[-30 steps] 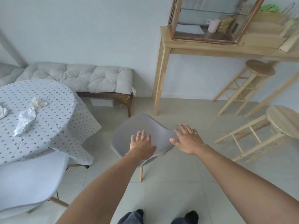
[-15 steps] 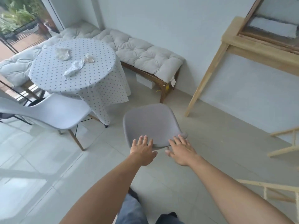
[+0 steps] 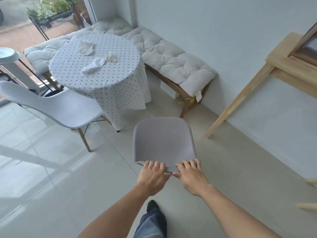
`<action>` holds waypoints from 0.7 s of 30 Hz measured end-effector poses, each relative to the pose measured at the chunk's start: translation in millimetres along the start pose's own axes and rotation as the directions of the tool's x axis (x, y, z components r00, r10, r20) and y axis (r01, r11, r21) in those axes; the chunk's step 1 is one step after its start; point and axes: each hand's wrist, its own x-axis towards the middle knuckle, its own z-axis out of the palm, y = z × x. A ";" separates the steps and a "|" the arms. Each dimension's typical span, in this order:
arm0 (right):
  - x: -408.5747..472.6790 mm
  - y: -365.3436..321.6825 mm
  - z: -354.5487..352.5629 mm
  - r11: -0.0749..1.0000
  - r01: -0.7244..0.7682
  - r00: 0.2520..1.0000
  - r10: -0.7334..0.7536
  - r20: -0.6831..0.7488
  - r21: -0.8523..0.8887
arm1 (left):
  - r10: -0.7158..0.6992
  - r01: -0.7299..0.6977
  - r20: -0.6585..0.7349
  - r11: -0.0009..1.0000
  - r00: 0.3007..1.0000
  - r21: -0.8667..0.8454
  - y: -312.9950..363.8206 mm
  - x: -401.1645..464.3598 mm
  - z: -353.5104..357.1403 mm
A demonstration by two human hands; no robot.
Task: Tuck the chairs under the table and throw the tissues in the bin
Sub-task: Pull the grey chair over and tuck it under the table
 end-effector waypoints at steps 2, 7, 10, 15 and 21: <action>13.0 13.0 -2.6 0.999 0.034 0.999 -0.034 -0.016 -0.010 | -0.029 0.029 -0.015 1.000 0.999 -0.002 1.4 12.5 -2.8; 56.4 45.5 -24.7 0.996 0.087 0.996 -0.086 0.027 -0.033 | -0.117 0.117 -0.001 0.992 0.993 -0.046 2.4 51.7 -14.8; 88.2 60.5 -40.1 0.990 0.135 0.989 -0.131 0.070 -0.050 | -0.167 0.167 -0.011 0.985 0.986 -0.053 -4.6 76.4 -21.1; 146.9 79.6 -62.7 0.974 0.222 0.971 -0.216 0.104 -0.051 | -0.242 0.239 -0.029 0.967 0.970 -0.086 -24.4 118.3 -30.7; 232.8 96.9 -97.1 0.936 0.344 0.933 -0.332 0.139 -0.072 | -0.383 0.378 -0.023 0.918 0.924 -0.123 -54.8 173.6 -49.0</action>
